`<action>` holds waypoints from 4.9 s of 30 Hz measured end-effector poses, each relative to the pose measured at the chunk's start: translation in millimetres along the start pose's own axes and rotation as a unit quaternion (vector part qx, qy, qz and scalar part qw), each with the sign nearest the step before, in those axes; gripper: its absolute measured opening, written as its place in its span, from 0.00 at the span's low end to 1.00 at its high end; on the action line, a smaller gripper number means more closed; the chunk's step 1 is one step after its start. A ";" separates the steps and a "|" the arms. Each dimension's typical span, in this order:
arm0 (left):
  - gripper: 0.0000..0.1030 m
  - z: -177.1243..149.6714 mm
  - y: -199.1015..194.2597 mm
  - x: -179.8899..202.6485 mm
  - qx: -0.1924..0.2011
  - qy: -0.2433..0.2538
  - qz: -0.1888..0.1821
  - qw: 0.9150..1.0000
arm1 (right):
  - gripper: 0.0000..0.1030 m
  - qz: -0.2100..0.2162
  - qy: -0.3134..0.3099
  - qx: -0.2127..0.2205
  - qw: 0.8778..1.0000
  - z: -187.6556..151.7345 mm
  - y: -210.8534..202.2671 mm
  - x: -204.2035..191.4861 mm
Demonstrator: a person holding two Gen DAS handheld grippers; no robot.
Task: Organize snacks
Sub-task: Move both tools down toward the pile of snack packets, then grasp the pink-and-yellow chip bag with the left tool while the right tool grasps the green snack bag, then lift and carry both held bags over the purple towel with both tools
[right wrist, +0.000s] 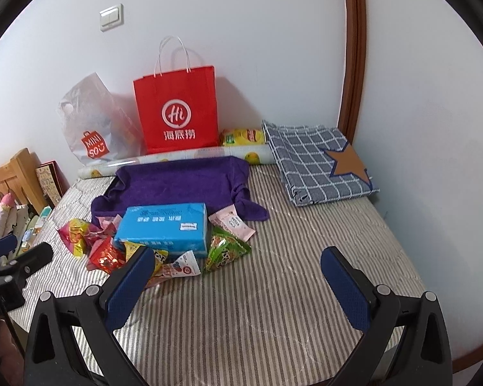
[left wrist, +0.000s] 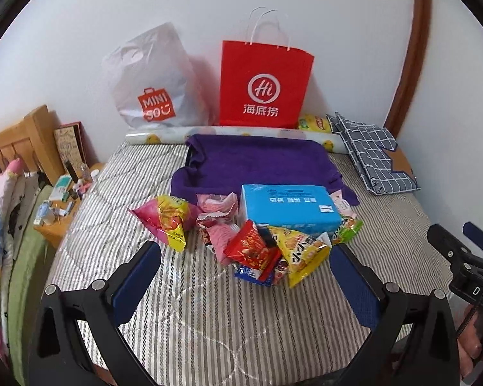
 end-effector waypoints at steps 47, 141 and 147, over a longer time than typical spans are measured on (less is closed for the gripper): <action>0.90 -16.4 129.5 -85.8 -0.102 -0.045 0.014 0.994 | 0.30 0.068 -0.008 -0.106 0.992 -32.5 168.6 -13.1; 0.69 -7.5 72.7 -95.5 -0.074 -0.068 -0.041 0.994 | 0.46 0.067 -0.023 -0.039 0.997 -32.6 82.2 -25.3; 0.69 -7.3 62.1 -70.1 -0.072 -0.059 -0.058 0.994 | 0.46 0.079 -0.039 -0.029 0.996 -27.0 68.6 -44.0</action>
Point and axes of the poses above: each gripper's, at about its wrist camera, not at the fingertips, and y roughly the way its jaws point, x to its right, z to its top, the point moved 8 cm from there along y, roughly the way its jaws point, and after that the axes turned 2 degrees about -z, right-handed, at the moved point
